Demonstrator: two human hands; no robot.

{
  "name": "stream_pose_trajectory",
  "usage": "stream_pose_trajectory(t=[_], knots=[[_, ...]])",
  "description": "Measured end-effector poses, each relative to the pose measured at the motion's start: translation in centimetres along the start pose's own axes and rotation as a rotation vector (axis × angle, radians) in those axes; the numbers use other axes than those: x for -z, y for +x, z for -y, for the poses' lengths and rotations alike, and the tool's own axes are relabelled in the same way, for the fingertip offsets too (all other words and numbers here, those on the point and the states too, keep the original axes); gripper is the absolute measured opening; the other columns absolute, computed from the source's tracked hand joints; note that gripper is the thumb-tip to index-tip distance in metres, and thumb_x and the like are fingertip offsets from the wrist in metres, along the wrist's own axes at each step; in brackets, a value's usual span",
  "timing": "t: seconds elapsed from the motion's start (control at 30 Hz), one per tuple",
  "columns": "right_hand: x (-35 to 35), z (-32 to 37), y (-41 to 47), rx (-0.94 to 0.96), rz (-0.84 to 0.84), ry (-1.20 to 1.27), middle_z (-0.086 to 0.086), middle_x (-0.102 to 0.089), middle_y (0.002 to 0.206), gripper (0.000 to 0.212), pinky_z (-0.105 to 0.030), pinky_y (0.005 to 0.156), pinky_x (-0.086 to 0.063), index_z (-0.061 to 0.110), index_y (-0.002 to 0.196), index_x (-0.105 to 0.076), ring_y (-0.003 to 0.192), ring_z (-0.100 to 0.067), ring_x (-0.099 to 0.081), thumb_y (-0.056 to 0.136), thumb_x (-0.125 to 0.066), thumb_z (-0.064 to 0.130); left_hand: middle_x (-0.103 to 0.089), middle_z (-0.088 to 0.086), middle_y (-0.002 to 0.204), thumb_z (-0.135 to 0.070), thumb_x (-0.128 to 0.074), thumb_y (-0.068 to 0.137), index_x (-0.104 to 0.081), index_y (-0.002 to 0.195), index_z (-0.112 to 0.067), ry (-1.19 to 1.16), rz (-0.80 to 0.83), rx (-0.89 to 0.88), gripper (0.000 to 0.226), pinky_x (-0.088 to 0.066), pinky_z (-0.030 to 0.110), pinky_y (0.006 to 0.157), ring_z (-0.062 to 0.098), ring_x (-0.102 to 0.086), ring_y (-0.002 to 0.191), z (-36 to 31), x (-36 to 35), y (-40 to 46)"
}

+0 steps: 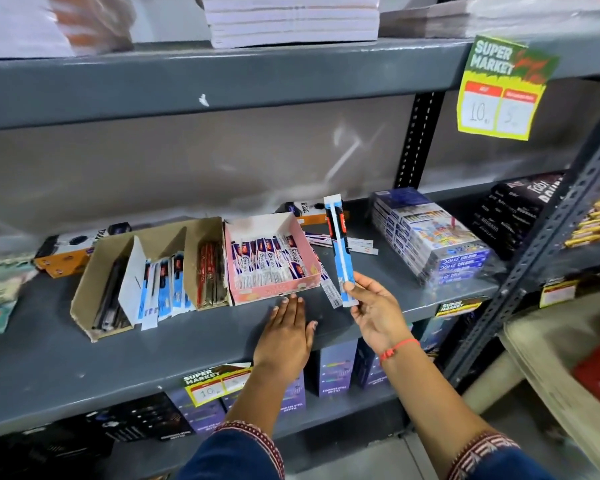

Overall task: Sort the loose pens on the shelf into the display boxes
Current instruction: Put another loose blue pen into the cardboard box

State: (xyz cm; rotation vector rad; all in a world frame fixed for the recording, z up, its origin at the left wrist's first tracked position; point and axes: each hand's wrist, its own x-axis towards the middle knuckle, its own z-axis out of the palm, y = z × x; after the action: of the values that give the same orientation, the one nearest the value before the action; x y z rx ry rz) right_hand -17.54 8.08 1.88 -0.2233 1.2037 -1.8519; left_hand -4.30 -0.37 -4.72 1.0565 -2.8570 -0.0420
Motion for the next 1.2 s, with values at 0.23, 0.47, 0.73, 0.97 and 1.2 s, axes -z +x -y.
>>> stream_pose_trajectory(t=[0.23, 0.47, 0.73, 0.97, 1.2], knots=[[-2.1, -1.2, 0.3, -0.043, 0.179, -0.034, 0.007, -0.075, 0.059, 0.024, -0.011, 0.049, -0.054, 0.010, 0.081, -0.065, 0.052, -0.002, -0.069, 0.086, -0.053, -0.010, -0.009, 0.010, 0.158, -0.034, -0.019, 0.104, -0.010, 0.149, -0.006, -0.017, 0.027, -0.005, 0.054, -0.002, 0.030, 0.117, 0.020, -0.008, 0.145, 2.1, 1.0, -1.7], [-8.1, -5.4, -1.0, -0.055, 0.304, -0.270, 0.010, -0.072, 0.052, 0.026, -0.010, 0.045, -0.052, 0.013, 0.075, -0.062, 0.048, 0.002, -0.066, 0.083, -0.058, -0.010, -0.015, 0.007, 0.158, -0.034, -0.021, 0.103, -0.015, 0.149, -0.009, -0.002, -0.006, 0.169, 0.052, -0.004, 0.026, 0.116, 0.018, -0.011, 0.144, 9.2, 1.7, -7.1], [-17.0, -11.6, -2.9, 0.004, 0.300, -0.539, 0.009, -0.057, 0.050, 0.038, -0.005, 0.038, -0.042, 0.016, 0.068, -0.054, 0.037, 0.009, -0.053, 0.081, -0.055, -0.019, -0.020, 0.001, 0.157, -0.047, -0.028, 0.099, -0.022, 0.148, -0.014, -0.061, -0.057, 0.245, 0.059, -0.006, 0.024, 0.116, 0.013, -0.012, 0.144, 18.7, 2.4, -12.6], [-22.1, -15.8, -3.0, 0.237, 0.103, -0.954, -0.014, -0.067, 0.074, 0.030, -0.034, 0.080, -0.050, -0.003, 0.071, -0.069, 0.074, -0.024, -0.061, 0.080, -0.045, -0.019, -0.018, 0.001, 0.157, -0.052, -0.026, 0.098, -0.020, 0.148, -0.015, -0.033, -0.066, 0.246, 0.063, -0.007, 0.025, 0.115, 0.014, -0.012, 0.144, 25.2, 2.9, -14.8], [-25.8, -14.9, -2.1, 0.333, 0.011, -1.445, -0.029, -0.069, 0.103, 0.031, -0.038, 0.085, -0.054, -0.007, 0.097, -0.069, 0.097, -0.040, -0.065, 0.080, -0.044, -0.012, -0.016, 0.002, 0.158, -0.056, -0.024, 0.095, -0.017, 0.149, -0.014, -0.076, -0.121, 0.171, 0.068, 0.001, 0.025, 0.115, 0.013, -0.012, 0.144, 26.2, 2.3, -14.6]])
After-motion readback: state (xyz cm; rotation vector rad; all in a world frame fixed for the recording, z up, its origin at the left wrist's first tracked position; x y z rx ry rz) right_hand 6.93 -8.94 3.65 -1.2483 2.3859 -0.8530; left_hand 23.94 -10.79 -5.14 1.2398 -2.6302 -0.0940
